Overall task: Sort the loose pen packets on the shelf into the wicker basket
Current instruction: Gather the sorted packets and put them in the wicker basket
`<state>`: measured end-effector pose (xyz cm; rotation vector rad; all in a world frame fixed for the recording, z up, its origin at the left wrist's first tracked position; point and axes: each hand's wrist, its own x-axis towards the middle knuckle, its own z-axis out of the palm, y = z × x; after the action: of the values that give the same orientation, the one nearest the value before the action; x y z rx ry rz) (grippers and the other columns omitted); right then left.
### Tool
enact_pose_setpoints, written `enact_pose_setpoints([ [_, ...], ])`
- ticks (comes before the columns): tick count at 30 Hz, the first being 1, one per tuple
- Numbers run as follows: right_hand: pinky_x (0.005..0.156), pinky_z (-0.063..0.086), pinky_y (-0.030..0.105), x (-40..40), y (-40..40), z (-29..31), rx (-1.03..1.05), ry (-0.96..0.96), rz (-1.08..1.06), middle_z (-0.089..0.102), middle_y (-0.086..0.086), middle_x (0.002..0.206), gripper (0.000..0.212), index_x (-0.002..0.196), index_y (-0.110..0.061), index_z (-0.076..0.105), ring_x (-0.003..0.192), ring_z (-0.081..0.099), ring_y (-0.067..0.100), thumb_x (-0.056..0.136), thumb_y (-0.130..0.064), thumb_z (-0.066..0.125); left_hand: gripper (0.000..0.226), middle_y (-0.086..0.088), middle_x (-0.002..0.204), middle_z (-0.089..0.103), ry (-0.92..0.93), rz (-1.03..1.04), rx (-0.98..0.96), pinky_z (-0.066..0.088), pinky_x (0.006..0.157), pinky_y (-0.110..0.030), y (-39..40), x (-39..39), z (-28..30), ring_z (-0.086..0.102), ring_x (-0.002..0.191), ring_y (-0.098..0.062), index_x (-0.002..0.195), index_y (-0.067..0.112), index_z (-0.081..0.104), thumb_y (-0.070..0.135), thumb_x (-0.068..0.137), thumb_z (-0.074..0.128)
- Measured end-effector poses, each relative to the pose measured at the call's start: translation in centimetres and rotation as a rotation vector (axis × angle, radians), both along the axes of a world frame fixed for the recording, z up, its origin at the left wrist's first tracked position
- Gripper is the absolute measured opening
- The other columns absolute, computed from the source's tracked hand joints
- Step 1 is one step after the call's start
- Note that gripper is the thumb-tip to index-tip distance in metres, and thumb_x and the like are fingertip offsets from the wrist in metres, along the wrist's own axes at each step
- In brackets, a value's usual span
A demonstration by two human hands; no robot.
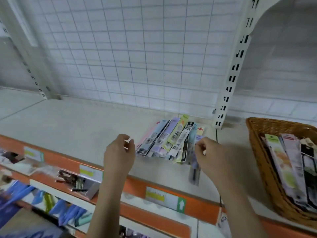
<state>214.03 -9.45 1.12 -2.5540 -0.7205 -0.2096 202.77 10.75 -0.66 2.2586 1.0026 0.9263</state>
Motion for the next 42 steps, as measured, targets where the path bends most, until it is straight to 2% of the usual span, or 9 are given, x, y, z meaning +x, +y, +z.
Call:
enact_pose_setpoints([
  [3, 0.047, 0.026, 0.016, 0.7, 1.2, -1.5, -0.002, 0.070, -0.067, 0.059, -0.005, 0.077, 0.012, 0.094, -0.018, 0.058, 0.057, 0.045, 0.001, 0.095, -0.024, 0.047, 0.032, -0.010, 0.094, 0.069, 0.040, -0.038, 0.008, 0.035, 0.071, -0.026, 2.8, 1.3, -0.3, 0.062, 0.087, -0.029, 0.111, 0.007, 0.060, 0.031, 0.091, 0.054],
  [6, 0.055, 0.040, 0.024, 1.5, 1.3, -1.8, 0.083, 0.097, -0.158, 0.063, 0.001, 0.083, 0.010, 0.090, -0.018, 0.058, 0.066, 0.056, 0.013, 0.093, -0.022, 0.050, 0.056, -0.010, 0.110, 0.064, 0.117, -0.143, -0.052, 0.040, 0.080, -0.029, 3.8, 4.0, 0.4, 0.059, 0.101, -0.026, 0.124, 0.008, 0.052, 0.050, 0.088, 0.050],
  [11, 0.054, 0.040, 0.022, 1.5, 0.3, -1.7, 0.077, 0.097, -0.289, 0.062, 0.002, 0.083, 0.008, 0.089, -0.017, 0.056, 0.067, 0.058, 0.014, 0.093, -0.020, 0.050, 0.099, -0.017, 0.135, 0.041, 0.559, -0.369, -0.142, 0.035, 0.099, -0.043, 1.7, 8.8, 1.4, 0.037, 0.126, -0.034, 0.141, 0.010, 0.024, 0.077, 0.072, 0.045],
  [15, 0.060, 0.047, 0.028, 1.3, 0.4, -1.8, 0.082, 0.105, -0.345, 0.063, 0.003, 0.084, 0.008, 0.090, -0.016, 0.057, 0.071, 0.060, 0.018, 0.093, -0.020, 0.051, 0.112, -0.017, 0.138, 0.035, 0.693, -0.415, -0.115, 0.034, 0.101, -0.045, 1.1, 10.6, 1.2, 0.033, 0.129, -0.035, 0.145, 0.011, 0.015, 0.078, 0.064, 0.055],
  [19, 0.060, 0.048, 0.029, 1.1, 1.6, -2.1, 0.065, 0.124, -0.351, 0.063, 0.001, 0.083, 0.007, 0.087, -0.019, 0.053, 0.072, 0.060, 0.018, 0.093, -0.022, 0.052, 0.103, -0.017, 0.130, 0.042, 0.692, -0.474, -0.138, 0.038, 0.097, -0.041, 2.0, 10.8, 1.2, 0.040, 0.123, -0.033, 0.134, 0.002, 0.027, 0.069, 0.066, 0.064],
  [25, 0.068, 0.053, 0.035, 1.5, 3.8, -2.1, 0.059, 0.165, -0.328, 0.063, 0.006, 0.079, 0.013, 0.092, -0.016, 0.055, 0.073, 0.061, 0.021, 0.095, -0.026, 0.047, 0.053, -0.006, 0.089, 0.051, 0.634, -0.558, -0.140, 0.044, 0.081, -0.033, 3.0, 9.5, 1.6, 0.051, 0.086, -0.023, 0.089, 0.007, 0.046, 0.053, 0.074, 0.067],
  [31, 0.048, 0.031, 0.018, 1.5, 4.7, -2.2, -0.005, 0.108, -0.357, 0.059, 0.001, 0.083, 0.014, 0.086, -0.021, 0.049, 0.068, 0.053, 0.014, 0.095, -0.031, 0.046, 0.086, -0.013, 0.124, 0.046, 0.639, -0.480, -0.194, 0.041, 0.097, -0.039, 2.2, 9.5, 1.8, 0.044, 0.120, -0.031, 0.131, -0.003, 0.030, 0.059, 0.079, 0.056],
  [34, 0.053, 0.044, 0.025, 1.4, 4.3, -2.7, 0.029, 0.121, -0.348, 0.061, 0.001, 0.082, 0.012, 0.087, -0.019, 0.052, 0.070, 0.058, 0.016, 0.094, -0.029, 0.048, 0.105, -0.016, 0.138, 0.036, 0.743, -0.434, -0.100, 0.037, 0.100, -0.041, 1.2, 9.9, 1.5, 0.035, 0.129, -0.033, 0.142, -0.004, 0.014, 0.066, 0.076, 0.056],
  [42, 0.071, 0.053, 0.033, 1.0, 3.0, -3.0, 0.092, 0.107, -0.325, 0.064, 0.004, 0.084, 0.013, 0.097, -0.014, 0.057, 0.076, 0.062, 0.019, 0.094, -0.024, 0.050, 0.059, -0.012, 0.115, 0.051, 0.655, -0.432, -0.120, 0.043, 0.077, -0.030, 1.5, 10.3, 0.6, 0.053, 0.108, -0.030, 0.122, -0.004, 0.036, 0.023, 0.079, 0.065],
])
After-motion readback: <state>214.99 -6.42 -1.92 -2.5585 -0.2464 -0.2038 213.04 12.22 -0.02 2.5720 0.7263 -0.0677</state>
